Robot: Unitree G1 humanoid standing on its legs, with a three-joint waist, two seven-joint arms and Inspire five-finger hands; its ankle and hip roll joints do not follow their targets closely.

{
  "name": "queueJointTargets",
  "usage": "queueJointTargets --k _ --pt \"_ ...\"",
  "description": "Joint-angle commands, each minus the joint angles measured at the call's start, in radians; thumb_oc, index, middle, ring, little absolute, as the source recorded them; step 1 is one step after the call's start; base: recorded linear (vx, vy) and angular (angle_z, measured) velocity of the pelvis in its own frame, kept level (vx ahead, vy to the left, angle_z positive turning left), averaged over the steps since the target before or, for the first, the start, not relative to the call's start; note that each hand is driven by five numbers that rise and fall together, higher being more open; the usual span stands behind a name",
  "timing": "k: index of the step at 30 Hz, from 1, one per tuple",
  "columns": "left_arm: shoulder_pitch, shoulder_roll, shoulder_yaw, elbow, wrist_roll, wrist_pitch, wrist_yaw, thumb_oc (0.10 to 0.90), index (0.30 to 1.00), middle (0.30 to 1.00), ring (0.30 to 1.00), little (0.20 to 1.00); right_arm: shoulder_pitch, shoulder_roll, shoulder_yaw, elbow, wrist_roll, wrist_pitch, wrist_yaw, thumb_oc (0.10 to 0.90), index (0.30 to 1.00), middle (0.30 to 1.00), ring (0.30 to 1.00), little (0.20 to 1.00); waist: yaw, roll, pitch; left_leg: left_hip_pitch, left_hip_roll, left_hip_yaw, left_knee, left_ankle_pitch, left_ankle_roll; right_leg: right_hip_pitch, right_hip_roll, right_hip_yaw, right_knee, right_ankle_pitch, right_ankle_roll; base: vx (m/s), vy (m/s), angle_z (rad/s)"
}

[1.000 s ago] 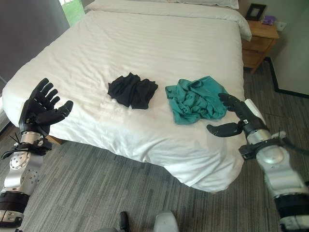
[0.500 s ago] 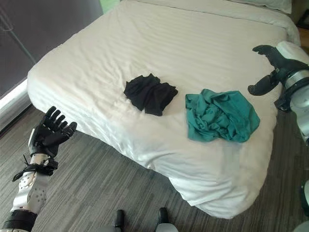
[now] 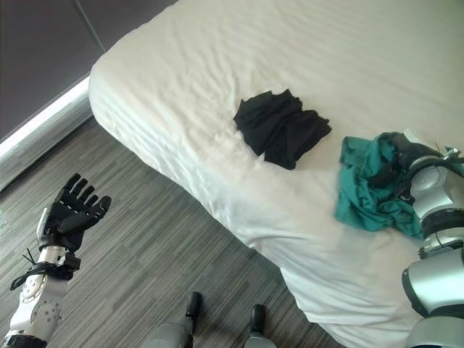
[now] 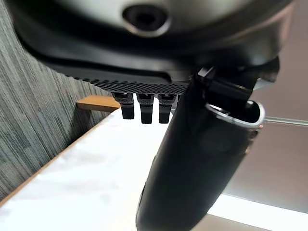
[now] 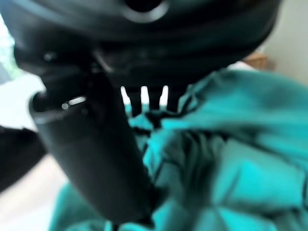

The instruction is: Pick up bed clothes into laundry basket.

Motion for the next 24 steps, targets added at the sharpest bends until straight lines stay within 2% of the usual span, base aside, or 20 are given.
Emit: queueJointTargets --k 1,2,4,5,7,9,10,11,14,17,20,22,23,24 --pt "-0.06 0.048 0.119 -0.148 -0.033 -0.058 -0.028 0.8 0.9 0.9 0.9 0.9 0.014 -0.021 -0.015 0.112 -0.064 0.019 0.026 0.8 0.9 0.9 0.9 0.9 0.008 -0.016 0.043 0.045 -0.003 -0.018 -0.006 0.029 -0.072 -0.062 -0.048 0.046 0.086 -0.004 0.026 -0.03 -0.039 0.07" --pt "-0.061 0.053 0.116 -0.148 -0.033 -0.058 -0.028 0.8 0.9 0.9 0.9 0.9 0.025 -0.022 -0.026 0.109 -0.066 0.019 0.025 0.8 0.9 0.9 0.9 0.9 0.01 -0.018 0.041 0.045 -0.003 -0.019 -0.006 0.029 -0.072 -0.062 -0.048 0.044 0.087 -0.005 0.026 0.0 -0.025 0.1" --pt "-0.066 0.03 0.115 -0.13 -0.043 -0.049 -0.039 0.8 0.9 0.9 0.9 0.9 0.21 0.033 -0.107 0.161 -0.118 0.028 0.08 0.8 0.9 0.9 0.9 0.9 0.013 0.011 0.051 0.032 -0.007 -0.036 -0.007 0.044 -0.08 -0.067 -0.057 0.03 0.092 -0.014 0.024 0.03 -0.044 0.18" --pt "-0.07 -0.005 0.131 -0.098 -0.053 -0.048 -0.035 0.8 0.9 0.9 0.9 0.9 0.378 0.093 -0.197 0.199 -0.138 0.044 0.116 0.8 0.9 0.9 0.9 0.9 0.003 0.035 0.053 0.031 -0.01 -0.047 -0.007 0.052 -0.083 -0.059 -0.061 0.019 0.09 -0.022 0.02 0.07 -0.041 0.37" --pt "-0.075 -0.005 0.13 -0.091 -0.052 -0.051 -0.03 0.8 0.9 0.9 0.9 0.9 0.434 0.101 -0.243 0.195 -0.137 0.049 0.117 0.8 0.9 0.9 0.9 0.9 0.002 0.038 0.051 0.036 -0.01 -0.05 -0.008 0.053 -0.085 -0.048 -0.059 0.014 0.085 -0.026 0.019 0.06 -0.022 0.44" --pt "-0.084 -0.016 0.158 -0.073 -0.045 -0.056 -0.011 0.8 0.9 0.9 0.9 0.9 0.589 0.152 -0.325 0.205 -0.148 0.056 0.127 0.8 0.9 0.9 0.9 0.9 -0.015 0.043 0.048 0.05 -0.009 -0.049 -0.007 0.049 -0.085 -0.025 -0.056 0.012 0.077 -0.034 0.015 0.08 -0.03 0.33" --pt "-0.098 -0.019 0.17 -0.062 -0.042 -0.059 -0.005 0.8 0.9 0.9 0.9 0.9 0.661 0.18 -0.348 0.205 -0.164 0.056 0.132 0.585 0.578 0.578 0.578 0.578 -0.027 0.043 0.044 0.058 -0.007 -0.047 -0.007 0.049 -0.085 -0.015 -0.053 0.014 0.075 -0.039 0.012 0.09 -0.023 0.17" --pt "-0.109 -0.01 0.175 -0.053 -0.033 -0.062 0.004 0.8 0.9 0.9 0.9 0.9 0.68 0.188 -0.357 0.193 -0.167 0.056 0.127 0.4 0.3 0.3 0.3 0.3 -0.034 0.042 0.041 0.065 -0.007 -0.045 -0.006 0.046 -0.084 -0.007 -0.051 0.015 0.073 -0.041 0.01 0.09 -0.025 0.13" --pt "-0.166 0.023 0.201 -0.025 -0.005 -0.079 0.036 0.8 0.9 0.9 0.9 0.9 0.825 0.242 -0.396 0.154 -0.185 0.057 0.114 0.4 0.3 0.3 0.3 0.3 -0.076 0.028 0.031 0.092 -0.002 -0.037 -0.004 0.046 -0.087 0.019 -0.044 0.022 0.071 -0.053 0.004 0.08 -0.033 0.06" --pt "-0.251 0.089 0.219 0.038 0.017 -0.095 0.071 0.8 0.9 0.9 0.9 0.9 0.967 0.277 -0.415 0.107 -0.236 0.059 0.107 0.4 0.3 0.3 0.3 0.3 -0.13 0.002 0.022 0.124 0.007 -0.019 0.019 0.055 -0.096 0.043 -0.031 0.038 0.079 -0.071 -0.006 0.07 -0.049 0.04" --pt "-0.335 0.18 0.219 0.156 0.01 -0.093 0.076 0.8 0.9 0.9 0.9 0.9 1.05 0.283 -0.438 0.088 -0.246 0.058 0.107 0.4 0.3 0.3 0.3 0.3 -0.175 -0.033 0.03 0.102 0.0 0.005 0.159 0.086 -0.121 0.057 -0.022 0.066 0.094 -0.073 -0.02 0.0 -0.054 -0.18" --pt "-0.36 0.198 0.208 0.179 0.005 -0.095 0.075 0.8 0.9 0.9 0.9 0.9 1.059 0.29 -0.438 0.083 -0.247 0.059 0.109 0.4 0.3 0.3 0.3 0.3 -0.177 -0.045 0.034 0.094 -0.004 0.01 0.193 0.094 -0.124 0.061 -0.021 0.074 0.098 -0.074 -0.023 0.0 -0.057 -0.19" --pt "-0.422 0.284 0.181 0.251 0.041 -0.082 0.097 0.8 0.9 0.9 0.9 0.9 1.065 0.278 -0.428 0.075 -0.244 0.063 0.109 0.4 0.3 0.3 0.3 0.3 -0.188 -0.074 0.034 0.076 -0.028 -0.024 0.294 0.117 -0.129 0.069 -0.012 0.117 0.103 -0.066 -0.032 0.02 -0.081 -0.14" --pt "-0.444 0.326 0.167 0.277 0.05 -0.075 0.094 0.8 0.9 0.9 0.9 0.9 1.058 0.277 -0.423 0.072 -0.24 0.065 0.111 0.4 0.3 0.3 0.3 0.3 -0.182 -0.089 0.035 0.062 -0.042 -0.047 0.334 0.116 -0.124 0.069 -0.009 0.14 0.106 -0.062 -0.033 0.04 -0.096 -0.23"
